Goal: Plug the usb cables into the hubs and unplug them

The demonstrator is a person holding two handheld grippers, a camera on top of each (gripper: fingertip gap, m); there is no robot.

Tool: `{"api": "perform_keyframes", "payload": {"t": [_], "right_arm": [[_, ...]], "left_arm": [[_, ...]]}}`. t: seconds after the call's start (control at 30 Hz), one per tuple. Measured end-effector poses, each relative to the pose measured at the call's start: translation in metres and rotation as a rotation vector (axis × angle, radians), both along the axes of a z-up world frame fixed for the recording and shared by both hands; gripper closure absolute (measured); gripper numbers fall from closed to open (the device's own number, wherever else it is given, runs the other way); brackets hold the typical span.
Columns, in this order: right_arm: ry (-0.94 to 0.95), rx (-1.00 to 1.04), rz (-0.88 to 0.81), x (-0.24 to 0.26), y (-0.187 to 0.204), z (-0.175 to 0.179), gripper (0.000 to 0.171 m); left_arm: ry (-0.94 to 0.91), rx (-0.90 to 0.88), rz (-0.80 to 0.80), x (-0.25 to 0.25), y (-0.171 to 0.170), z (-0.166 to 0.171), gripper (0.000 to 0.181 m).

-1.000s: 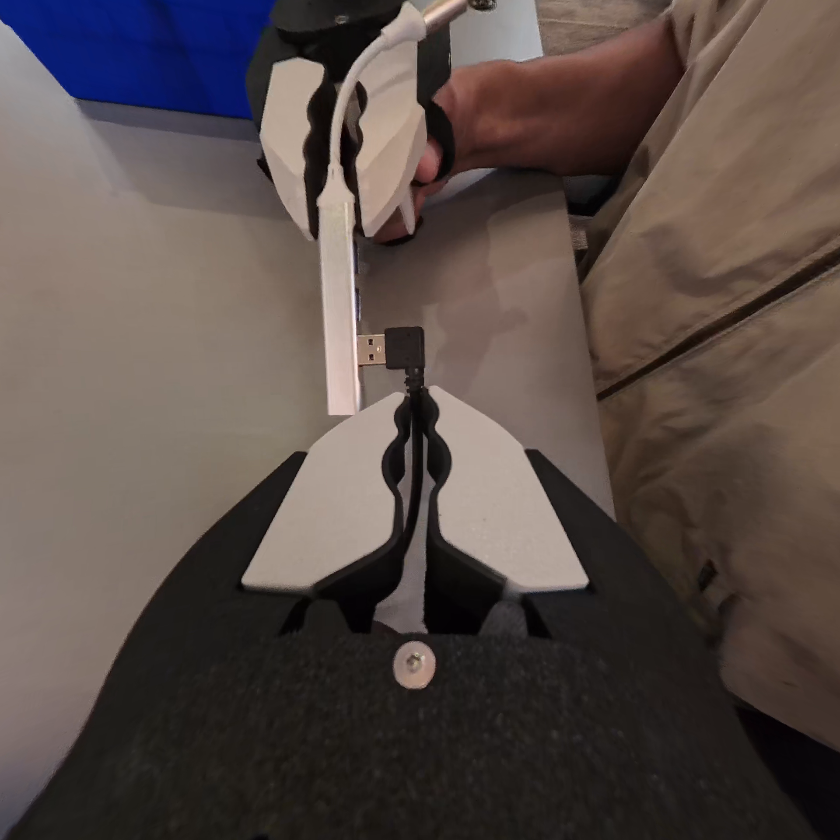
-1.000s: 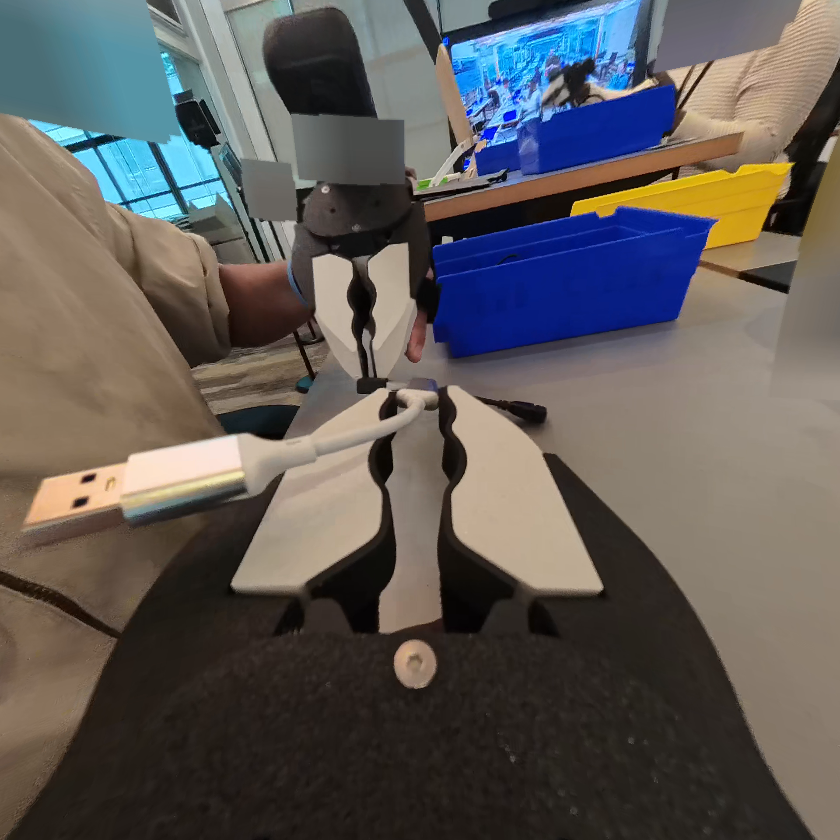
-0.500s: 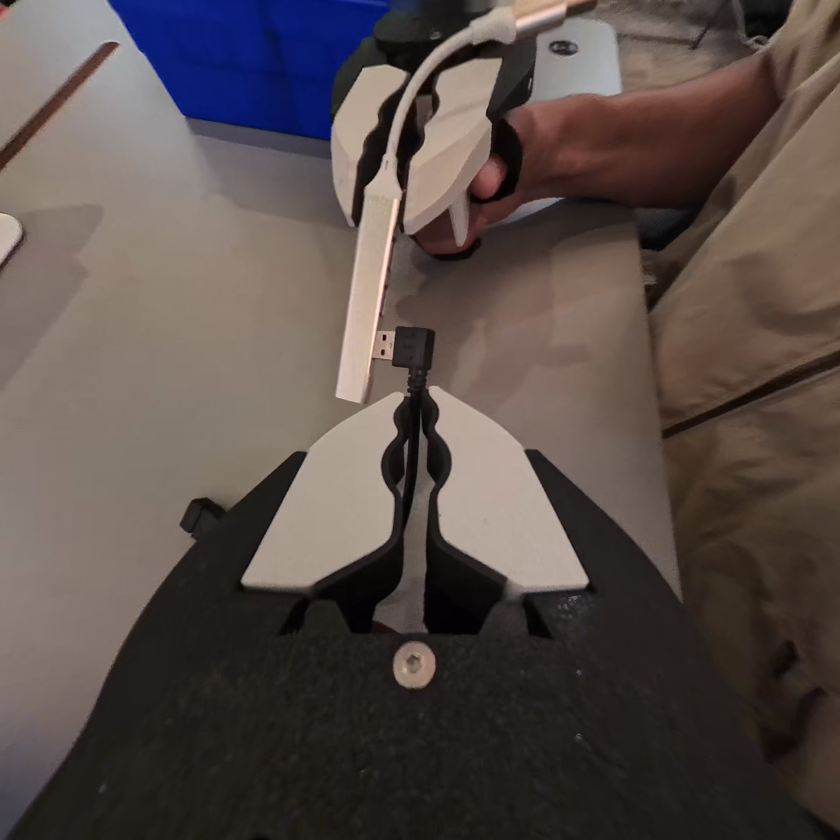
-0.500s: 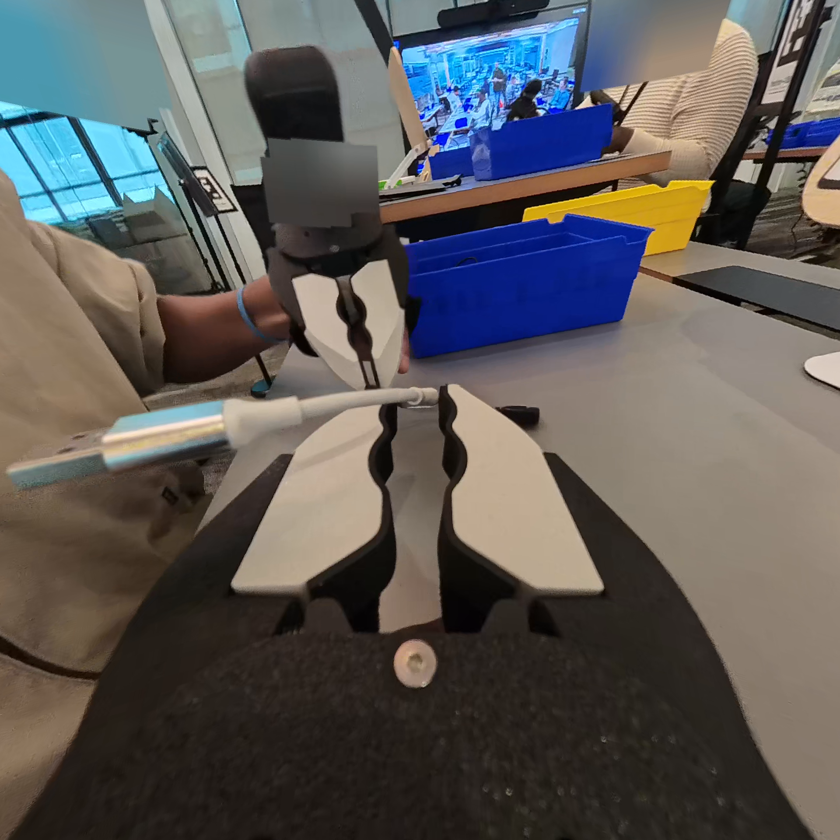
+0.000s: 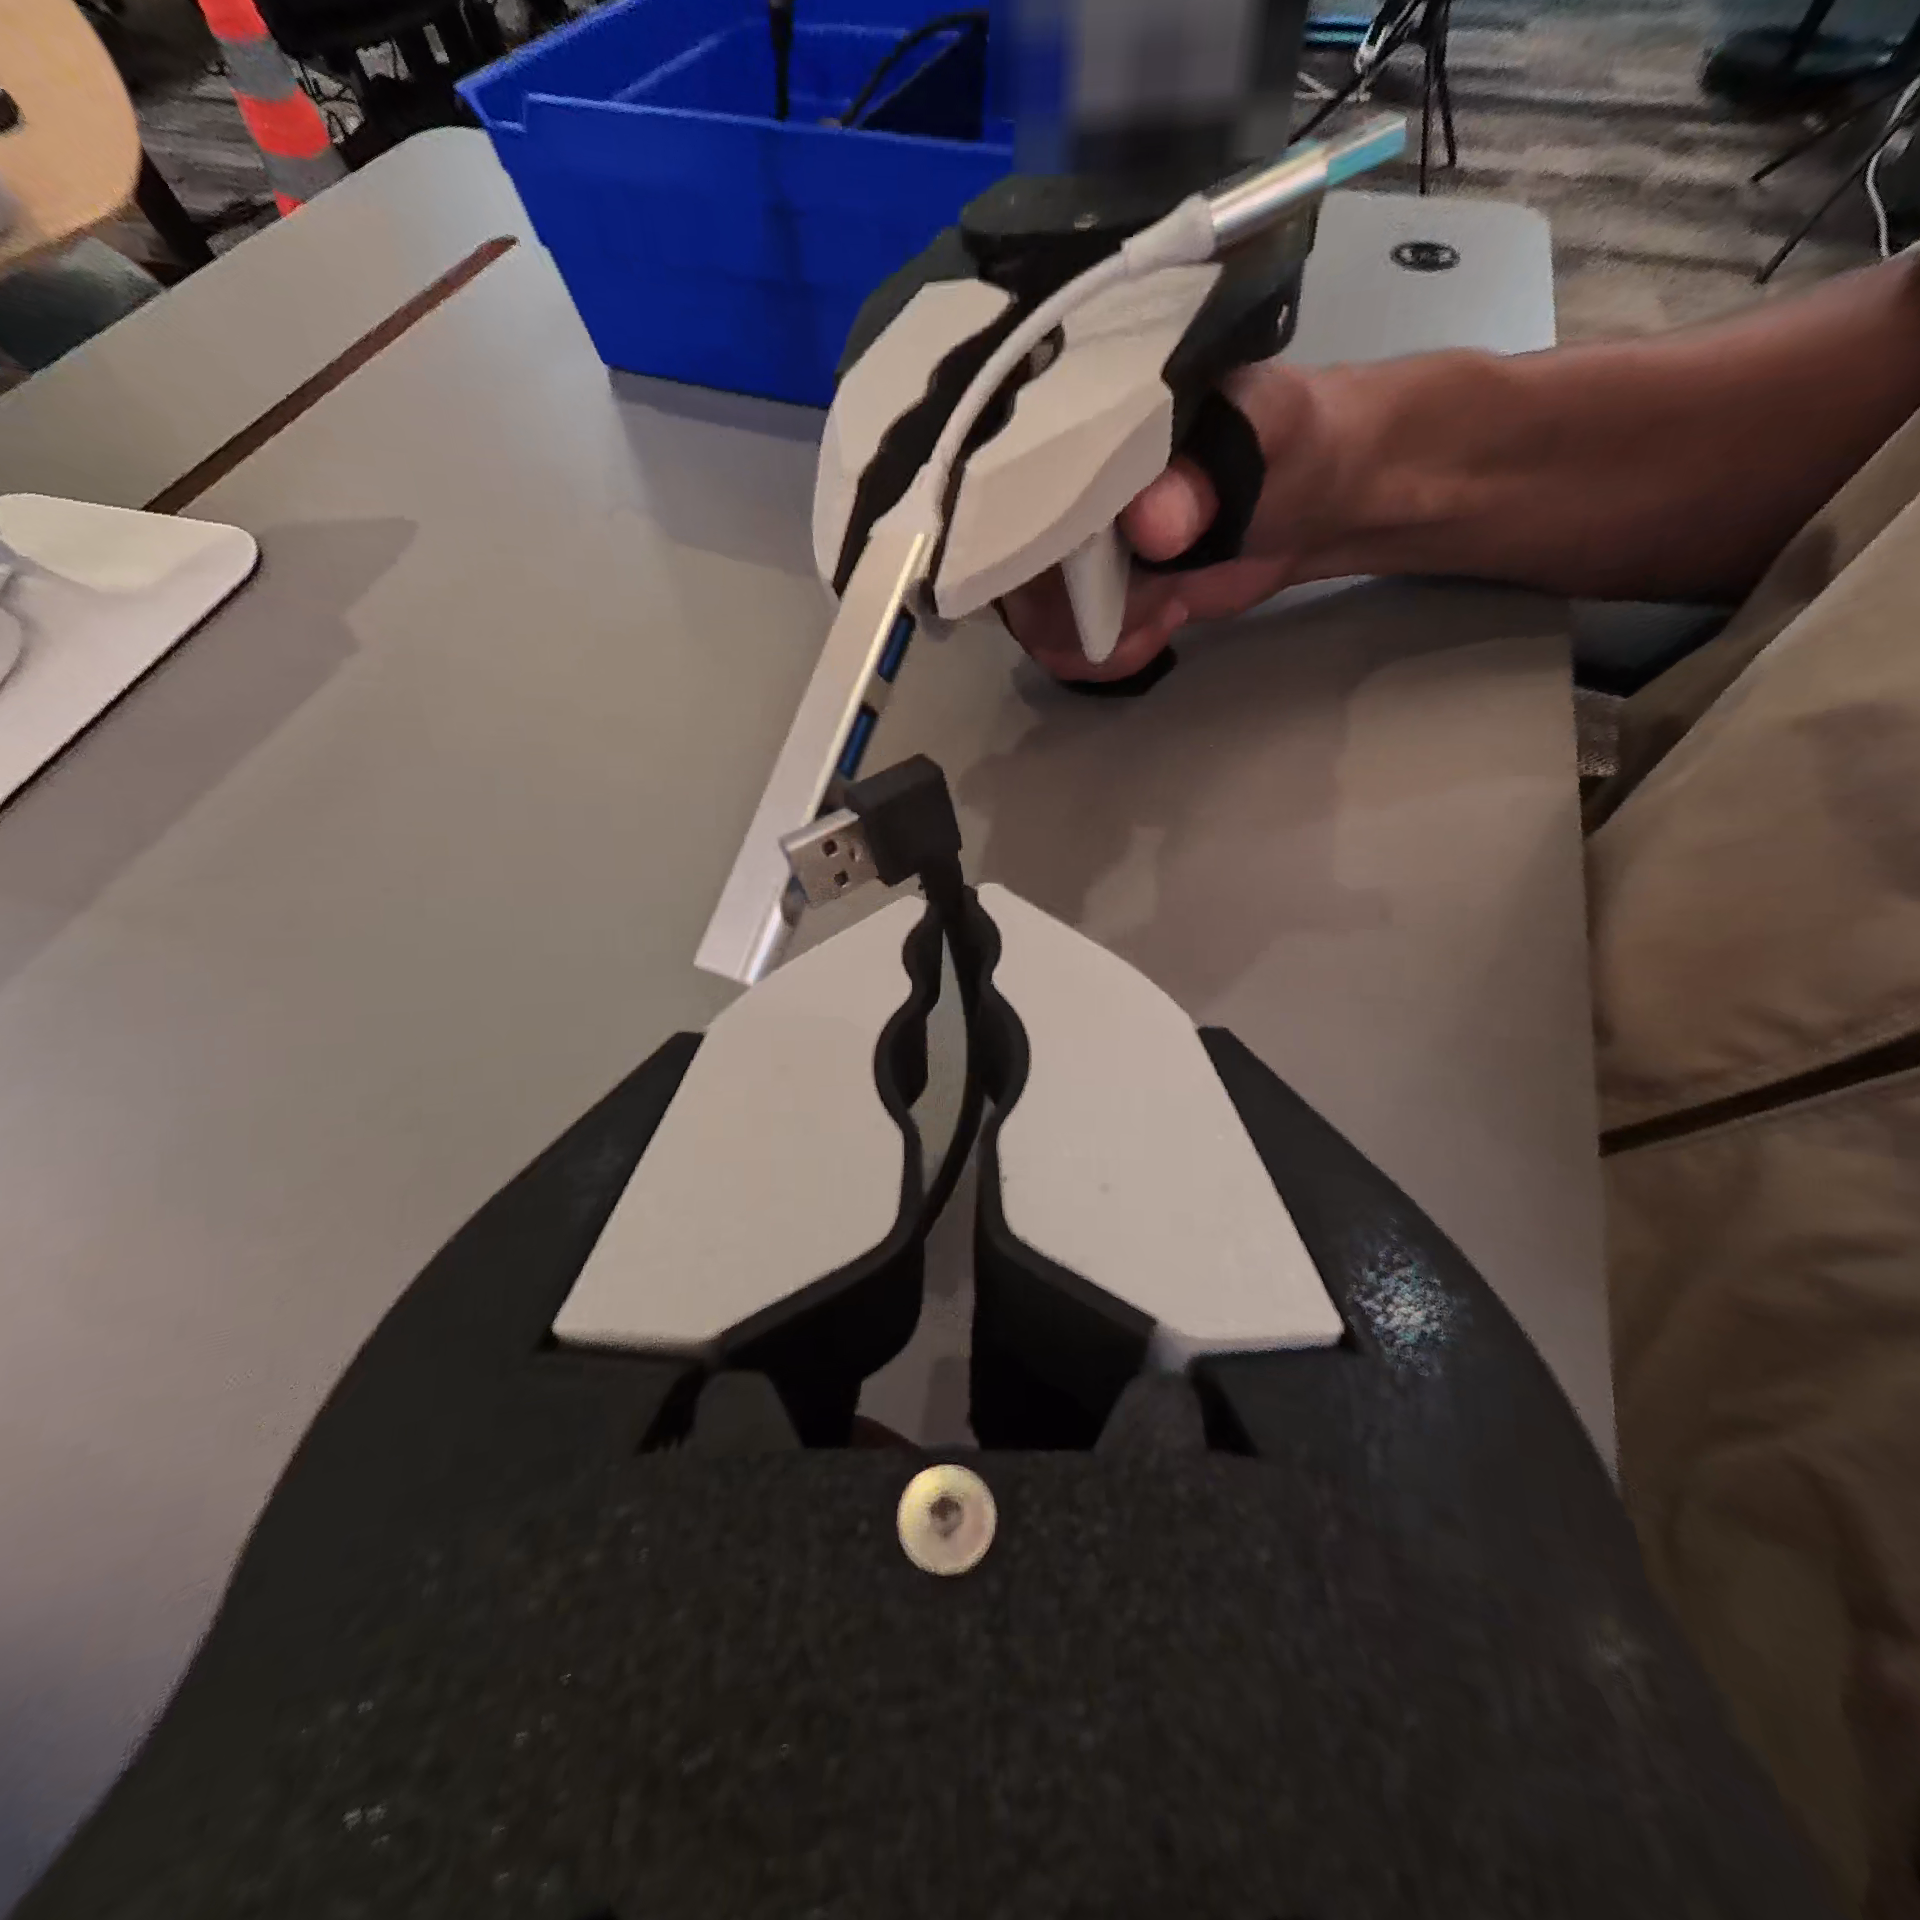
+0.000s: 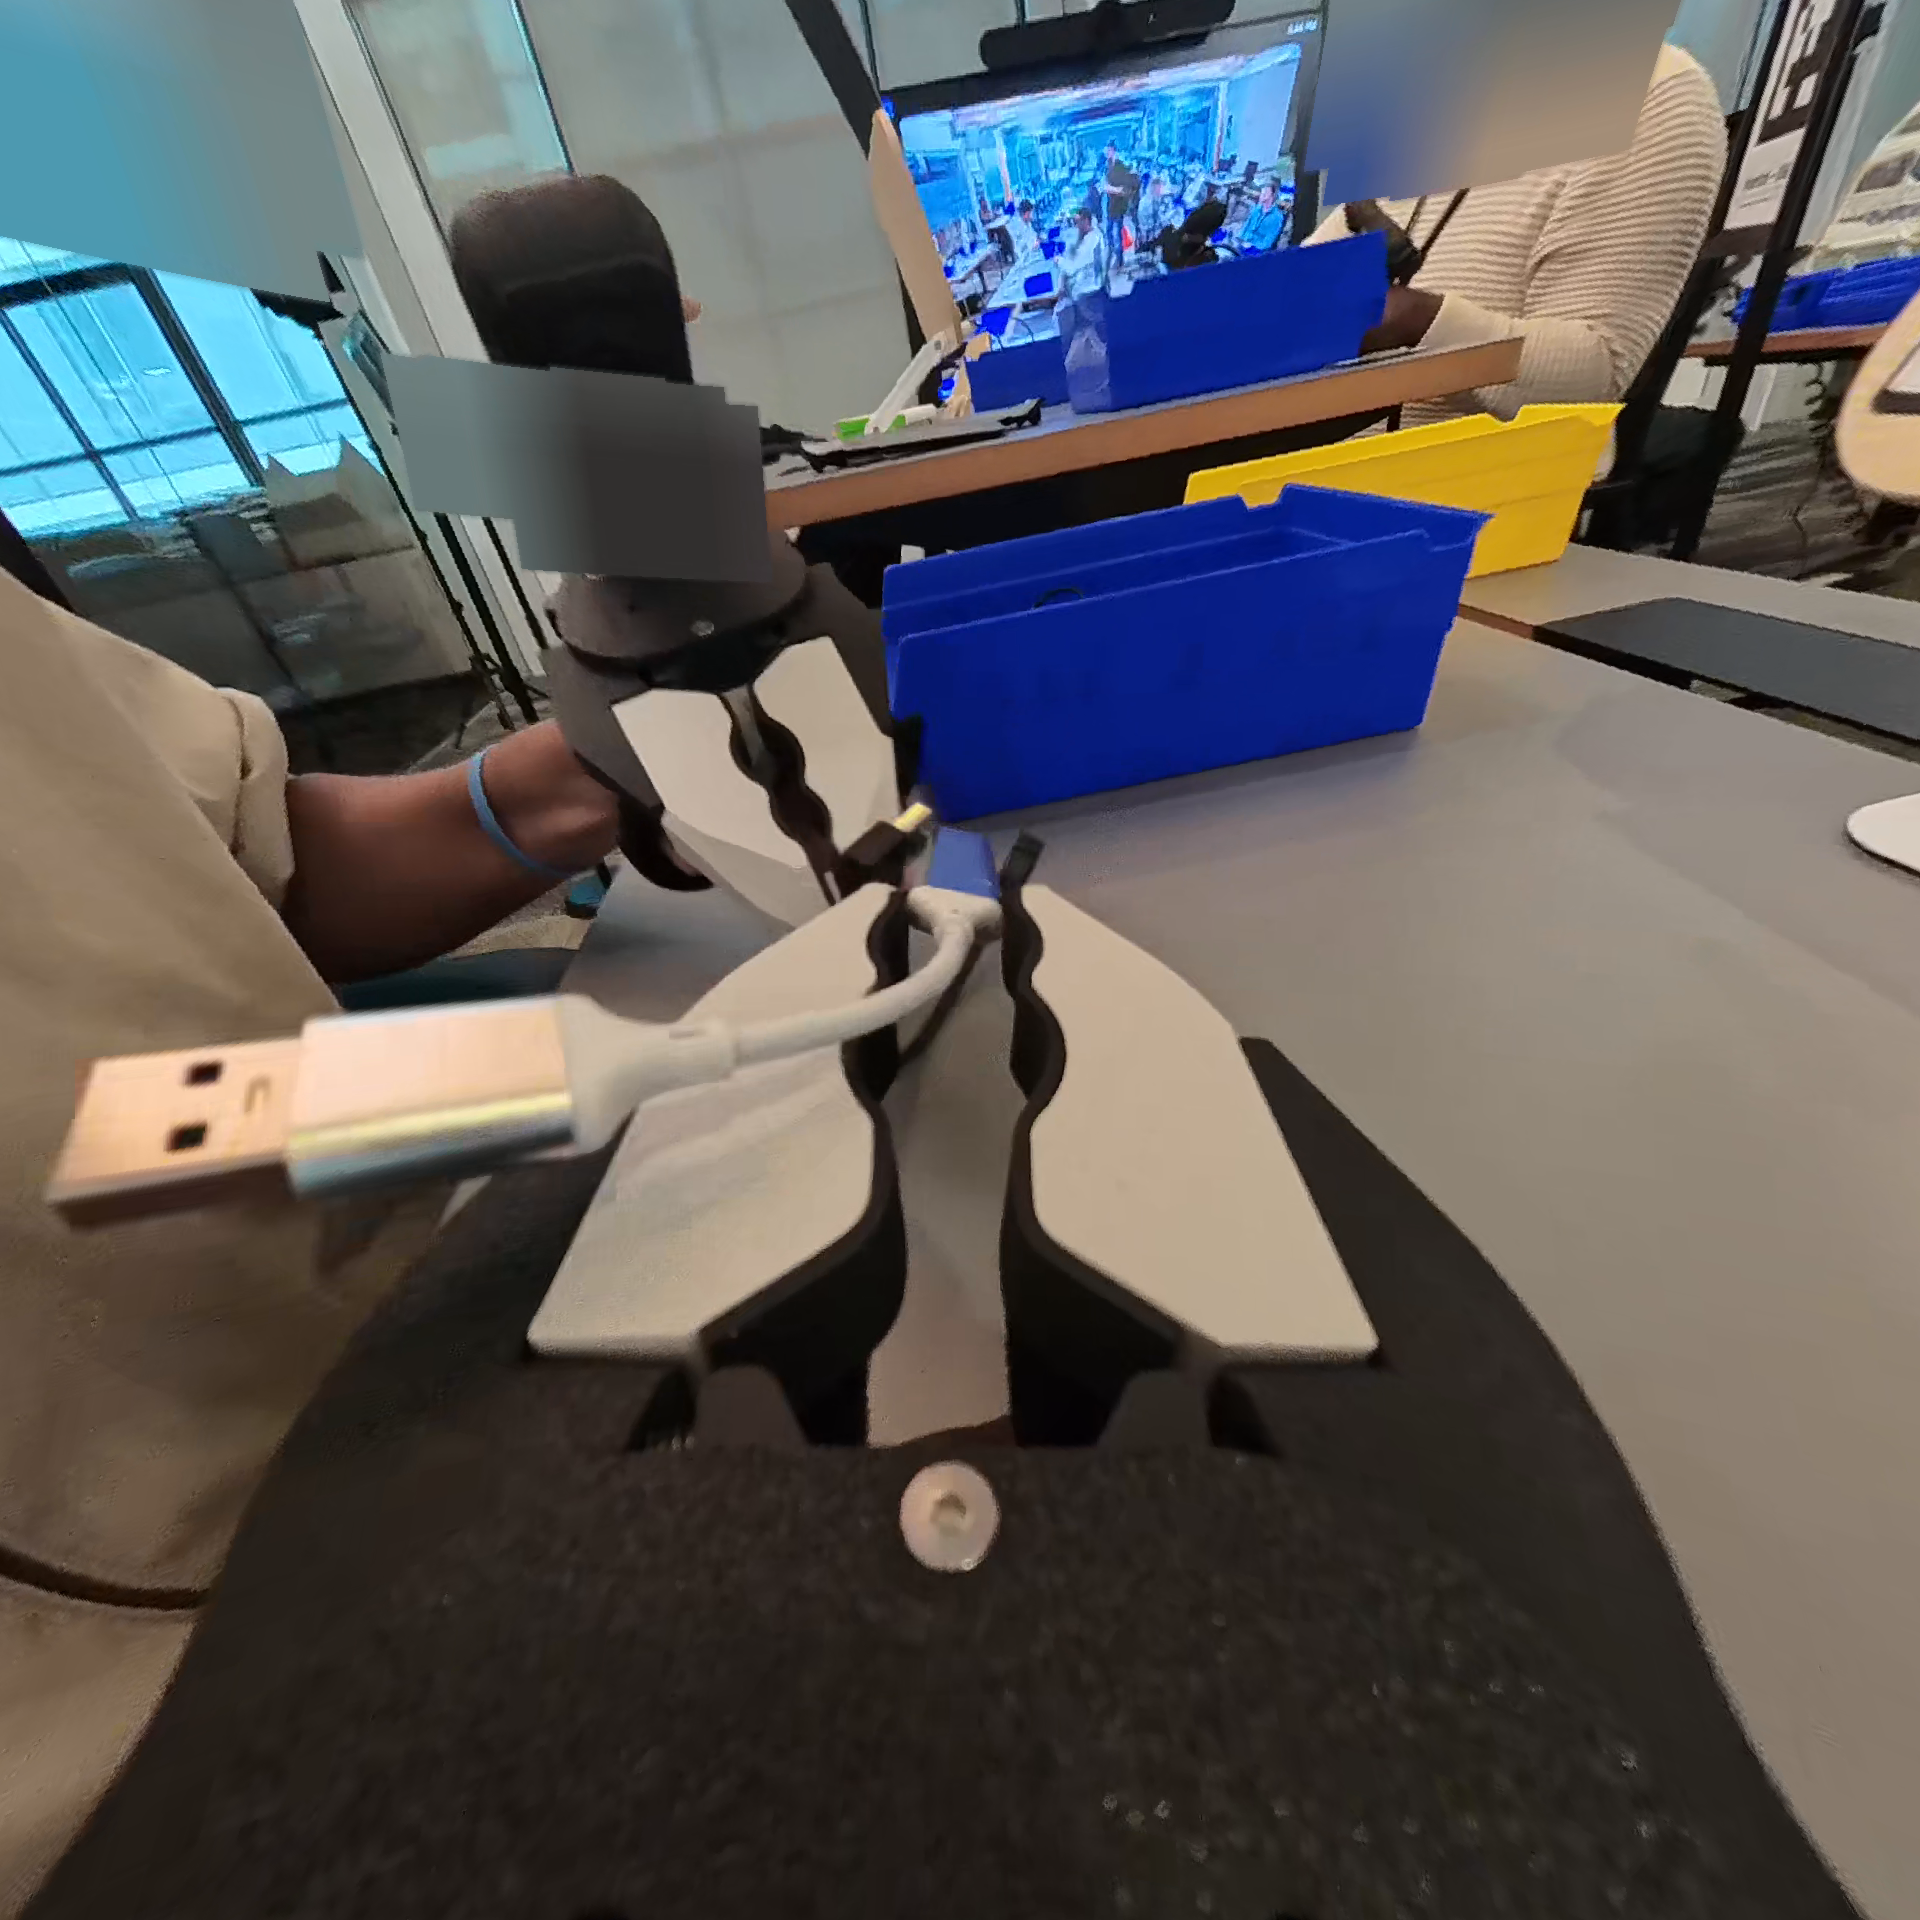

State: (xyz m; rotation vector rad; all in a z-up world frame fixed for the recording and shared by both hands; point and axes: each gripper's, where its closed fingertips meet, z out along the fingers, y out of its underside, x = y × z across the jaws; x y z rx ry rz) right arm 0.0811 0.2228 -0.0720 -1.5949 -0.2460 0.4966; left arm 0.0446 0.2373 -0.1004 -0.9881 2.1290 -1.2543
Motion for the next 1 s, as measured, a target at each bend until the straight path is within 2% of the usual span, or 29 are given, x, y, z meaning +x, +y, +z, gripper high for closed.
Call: {"api": "perform_keyframes", "payload": {"t": [0.13, 0.23, 0.37, 0.47, 0.5, 0.6, 0.67, 0.73, 0.77, 0.83, 0.93, 1.0], "right_arm": [[-0.043, -0.034, -0.061, 0.013, 0.0, -0.007, 0.154], [-0.118, -0.061, -0.136, 0.026, 0.0, -0.01, 0.154], [-0.229, -0.073, -0.253, 0.041, -0.003, -0.009, 0.154], [-0.294, -0.067, -0.321, 0.046, -0.005, -0.006, 0.154], [-0.305, -0.065, -0.331, 0.046, -0.005, -0.006, 0.154], [-0.313, -0.069, -0.354, 0.049, -0.005, -0.007, 0.154], [-0.328, -0.073, -0.387, 0.055, -0.005, -0.007, 0.154], [-0.33, -0.074, -0.412, 0.059, -0.004, -0.008, 0.154], [-0.328, -0.074, -0.424, 0.061, -0.004, -0.009, 0.154], [-0.33, -0.078, -0.427, 0.062, -0.003, -0.011, 0.154], [-0.325, -0.091, -0.423, 0.062, -0.002, -0.015, 0.154], [-0.333, -0.097, -0.43, 0.064, -0.001, -0.017, 0.153]], "left_arm": [[0.115, 0.11, -0.104, -0.018, -0.002, -0.02, 0.179], [0.241, 0.311, -0.192, -0.032, 0.006, -0.052, 0.181], [0.311, 0.529, -0.295, -0.044, 0.014, -0.08, 0.181], [0.319, 0.529, -0.311, -0.048, 0.013, -0.08, 0.181], [0.299, 0.525, -0.276, -0.045, 0.015, -0.077, 0.179], [0.275, 0.389, -0.121, -0.041, 0.018, -0.062, 0.155], [0.252, 0.219, 0.076, -0.032, 0.021, -0.046, 0.15], [0.222, 0.007, 0.29, -0.024, 0.017, -0.03, 0.133], [0.21, -0.07, 0.472, -0.019, 0.027, -0.028, 0.132], [0.195, -0.199, 0.685, -0.019, 0.028, -0.03, 0.123], [0.173, -0.086, 0.899, -0.025, 0.032, -0.045, 0.113], [0.167, -0.028, 0.961, -0.026, 0.025, -0.05, 0.109]]}}
